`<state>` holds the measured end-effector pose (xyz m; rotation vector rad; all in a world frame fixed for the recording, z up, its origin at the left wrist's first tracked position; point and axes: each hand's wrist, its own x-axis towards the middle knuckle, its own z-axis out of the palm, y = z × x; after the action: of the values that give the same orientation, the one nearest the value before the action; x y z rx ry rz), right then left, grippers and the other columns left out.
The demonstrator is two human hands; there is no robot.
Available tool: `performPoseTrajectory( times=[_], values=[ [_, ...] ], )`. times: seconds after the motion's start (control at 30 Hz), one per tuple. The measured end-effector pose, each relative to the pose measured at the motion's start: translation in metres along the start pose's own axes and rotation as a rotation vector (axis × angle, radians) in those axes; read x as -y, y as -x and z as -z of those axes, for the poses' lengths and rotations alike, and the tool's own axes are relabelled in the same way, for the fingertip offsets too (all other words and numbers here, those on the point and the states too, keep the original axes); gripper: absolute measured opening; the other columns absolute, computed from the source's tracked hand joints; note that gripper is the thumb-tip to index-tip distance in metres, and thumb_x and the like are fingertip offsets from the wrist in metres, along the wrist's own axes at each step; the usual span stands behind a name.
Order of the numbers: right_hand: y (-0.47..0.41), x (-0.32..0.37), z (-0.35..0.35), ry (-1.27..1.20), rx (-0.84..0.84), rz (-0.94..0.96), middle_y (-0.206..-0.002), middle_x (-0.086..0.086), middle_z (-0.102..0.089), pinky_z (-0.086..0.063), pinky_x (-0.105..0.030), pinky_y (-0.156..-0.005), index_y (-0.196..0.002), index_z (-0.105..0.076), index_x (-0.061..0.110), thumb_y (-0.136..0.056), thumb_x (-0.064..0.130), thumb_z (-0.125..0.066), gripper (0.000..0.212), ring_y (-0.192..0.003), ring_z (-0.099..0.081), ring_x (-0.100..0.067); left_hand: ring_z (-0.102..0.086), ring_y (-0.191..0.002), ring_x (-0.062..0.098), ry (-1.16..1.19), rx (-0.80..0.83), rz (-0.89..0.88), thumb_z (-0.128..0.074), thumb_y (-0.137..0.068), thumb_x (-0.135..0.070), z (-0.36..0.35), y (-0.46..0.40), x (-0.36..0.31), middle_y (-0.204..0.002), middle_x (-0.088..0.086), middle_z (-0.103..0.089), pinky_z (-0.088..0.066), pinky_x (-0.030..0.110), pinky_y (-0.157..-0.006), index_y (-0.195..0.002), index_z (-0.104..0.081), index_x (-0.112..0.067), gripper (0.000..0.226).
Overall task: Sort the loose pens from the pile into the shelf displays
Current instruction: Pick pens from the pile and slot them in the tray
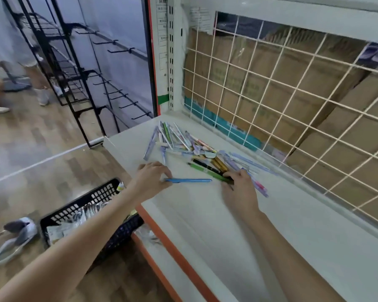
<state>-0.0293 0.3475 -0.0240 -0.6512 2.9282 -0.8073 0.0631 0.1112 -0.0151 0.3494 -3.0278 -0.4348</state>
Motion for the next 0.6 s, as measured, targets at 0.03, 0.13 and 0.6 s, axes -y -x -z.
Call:
performPoseTrajectory(
  times=[0.03,0.13,0.6],
  values=[
    [-0.001,0.001,-0.001,-0.001,-0.014,-0.012,-0.117,-0.007,-0.050,-0.041,-0.029,-0.094,-0.118,-0.062,0.014,-0.089,0.009,-0.053,0.031,-0.109,-0.051,-0.023,-0.051,-0.107,0.013,0.014,0.013,-0.021,-0.060,-0.087,-0.036,-0.001,-0.004,0.003,-0.109,-0.008,-0.055,-0.030,0.030,-0.091,-0.100,-0.063,-0.028,0.015],
    [-0.005,0.004,-0.004,0.033,-0.020,-0.024,-0.113,-0.006,-0.049,-0.039,-0.029,-0.095,-0.113,-0.064,0.012,-0.090,0.011,-0.053,0.025,-0.108,-0.050,-0.024,-0.053,-0.086,0.012,0.115,0.011,-0.098,-0.064,-0.087,-0.029,0.000,-0.012,0.009,-0.095,-0.008,-0.057,-0.037,0.027,-0.079,-0.095,-0.063,-0.019,0.012],
    [0.013,0.012,0.014,-0.302,-0.129,-0.122,-0.105,-0.002,-0.054,-0.035,-0.014,-0.072,-0.097,-0.056,0.019,-0.088,0.005,-0.055,0.017,-0.087,-0.050,-0.012,-0.061,-0.073,0.012,1.038,-0.147,-0.046,-0.067,-0.083,-0.006,0.025,-0.032,-0.014,-0.075,0.003,-0.066,-0.049,0.020,-0.068,-0.082,-0.060,-0.021,0.017]
  ],
)
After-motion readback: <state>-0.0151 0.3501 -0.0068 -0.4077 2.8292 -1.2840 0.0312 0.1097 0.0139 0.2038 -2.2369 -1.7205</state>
